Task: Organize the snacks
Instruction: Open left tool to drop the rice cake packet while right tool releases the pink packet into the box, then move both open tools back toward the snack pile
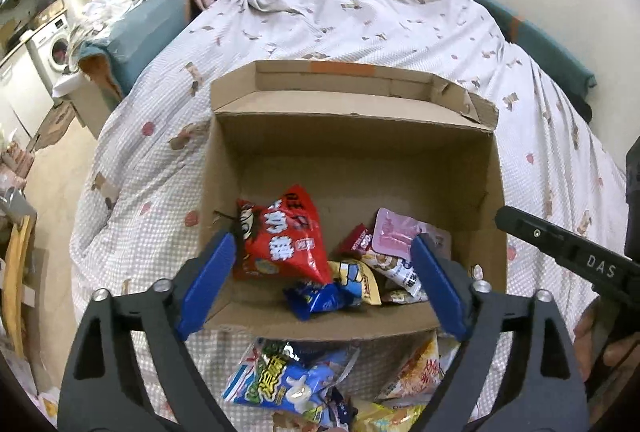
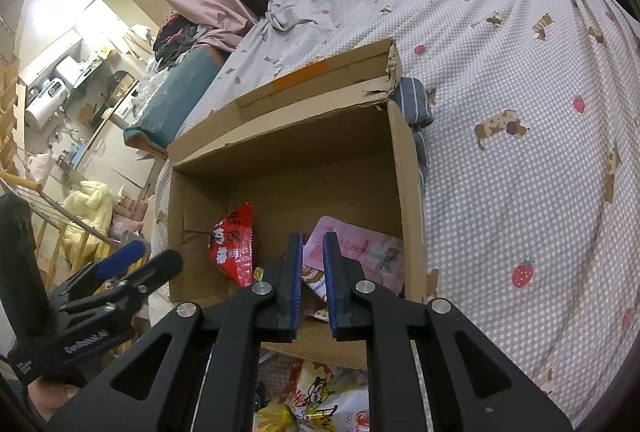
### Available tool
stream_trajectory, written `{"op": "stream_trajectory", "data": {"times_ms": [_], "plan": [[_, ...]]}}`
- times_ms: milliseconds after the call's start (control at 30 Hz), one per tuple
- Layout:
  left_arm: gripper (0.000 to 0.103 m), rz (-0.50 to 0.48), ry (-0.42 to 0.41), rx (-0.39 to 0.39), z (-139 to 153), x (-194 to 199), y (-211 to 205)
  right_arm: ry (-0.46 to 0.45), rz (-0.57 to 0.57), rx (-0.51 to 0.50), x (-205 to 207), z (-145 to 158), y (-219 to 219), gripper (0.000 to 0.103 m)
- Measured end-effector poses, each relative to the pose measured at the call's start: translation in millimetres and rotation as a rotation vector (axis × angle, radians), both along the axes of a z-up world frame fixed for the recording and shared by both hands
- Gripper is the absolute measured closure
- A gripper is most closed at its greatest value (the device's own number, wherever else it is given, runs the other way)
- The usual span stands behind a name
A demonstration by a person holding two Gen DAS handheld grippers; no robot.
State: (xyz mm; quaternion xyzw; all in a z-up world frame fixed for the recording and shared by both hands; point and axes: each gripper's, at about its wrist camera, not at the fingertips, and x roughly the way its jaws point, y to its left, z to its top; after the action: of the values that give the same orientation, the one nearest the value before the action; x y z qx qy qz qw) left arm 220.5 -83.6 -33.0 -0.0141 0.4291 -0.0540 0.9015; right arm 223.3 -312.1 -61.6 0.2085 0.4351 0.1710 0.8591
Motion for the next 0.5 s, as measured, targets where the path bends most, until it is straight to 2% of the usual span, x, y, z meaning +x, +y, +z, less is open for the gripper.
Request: {"op": "stream_trajectory", "data": {"times_ms": [33, 67, 100, 167, 500], "plan": [[0.012, 0.006, 0.001, -0.005, 1, -3, 3, -0.002, -0.002, -0.001, -1, 1, -1, 0.086], [0.012, 0.01, 0.005, -0.009, 2, -5, 7, -0.003, -0.004, -0.003, -2, 2, -1, 0.072], [0.012, 0.014, 0.009, -0.015, 3, -8, 11, -0.009, -0.007, 0.003, -4, 3, -2, 0.044], [0.012, 0.025, 0.009, -0.014, 5, -14, 17, -0.038, -0.032, 0.008, -9, 8, -4, 0.017], [0.012, 0.073, 0.025, -0.021, 8, -45, 52, -0.038, -0.072, 0.024, -33, 15, -15, 0.017]]}}
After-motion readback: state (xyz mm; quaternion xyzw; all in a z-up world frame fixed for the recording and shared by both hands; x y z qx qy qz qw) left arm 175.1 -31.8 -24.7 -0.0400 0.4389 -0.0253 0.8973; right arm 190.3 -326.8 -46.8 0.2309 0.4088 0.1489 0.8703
